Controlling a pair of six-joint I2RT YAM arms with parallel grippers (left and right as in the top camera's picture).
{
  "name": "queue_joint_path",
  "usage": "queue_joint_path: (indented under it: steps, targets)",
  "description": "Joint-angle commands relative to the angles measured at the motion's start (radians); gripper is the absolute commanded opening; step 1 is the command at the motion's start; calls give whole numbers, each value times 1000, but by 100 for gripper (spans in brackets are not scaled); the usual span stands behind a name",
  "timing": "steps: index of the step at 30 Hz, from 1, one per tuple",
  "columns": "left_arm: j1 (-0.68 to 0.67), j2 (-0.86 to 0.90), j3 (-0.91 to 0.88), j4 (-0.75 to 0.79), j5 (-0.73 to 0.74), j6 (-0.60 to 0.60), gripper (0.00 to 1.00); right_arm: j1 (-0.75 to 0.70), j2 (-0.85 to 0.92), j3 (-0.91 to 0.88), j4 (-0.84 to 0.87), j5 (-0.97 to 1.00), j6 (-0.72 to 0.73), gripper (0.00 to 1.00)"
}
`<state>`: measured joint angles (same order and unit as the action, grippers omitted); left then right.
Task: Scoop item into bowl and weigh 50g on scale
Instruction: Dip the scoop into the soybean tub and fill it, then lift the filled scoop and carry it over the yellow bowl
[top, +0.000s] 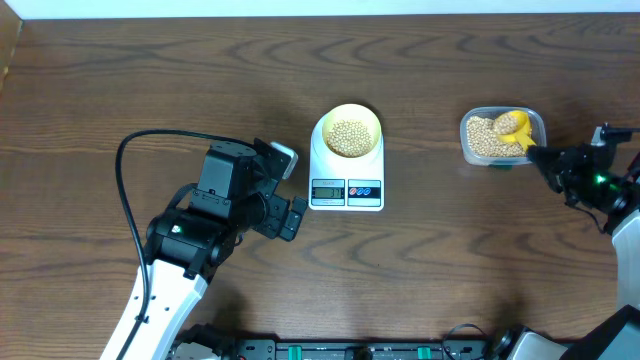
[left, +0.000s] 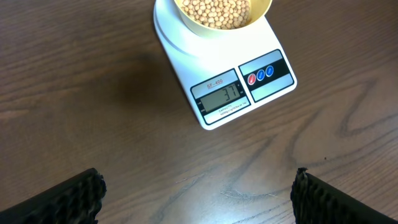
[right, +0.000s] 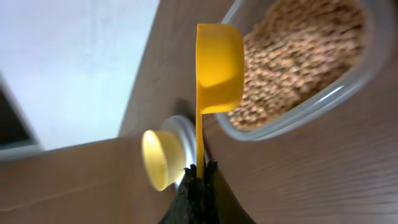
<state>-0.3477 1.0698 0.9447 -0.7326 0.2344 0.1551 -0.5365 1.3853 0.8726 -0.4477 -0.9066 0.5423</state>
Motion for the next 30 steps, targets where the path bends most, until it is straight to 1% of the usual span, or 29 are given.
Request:
queue_joint_path:
  steps: [1, 5, 9, 14, 19, 23, 28, 30]
  targets:
    - [4, 1, 2, 0, 8, 2, 98, -5, -19, -2, 11, -112, 41, 1]
    - [4, 1, 2, 0, 8, 2, 98, -5, -19, -2, 15, -124, 41, 1]
    - [4, 1, 2, 0, 8, 2, 98, -5, -18, -2, 46, -182, 41, 1]
    - [4, 1, 2, 0, 8, 2, 98, -5, -19, -2, 48, -185, 43, 1]
    - [4, 1, 2, 0, 8, 2, 98, 0, -18, -2, 71, -223, 72, 1]
    - [4, 1, 2, 0, 8, 2, 98, 42, -19, -2, 135, -227, 138, 1]
    - [4, 1, 2, 0, 8, 2, 98, 158, -18, -2, 290, -220, 248, 1]
    - [4, 1, 2, 0, 8, 2, 98, 216, -18, -2, 363, -191, 322, 1]
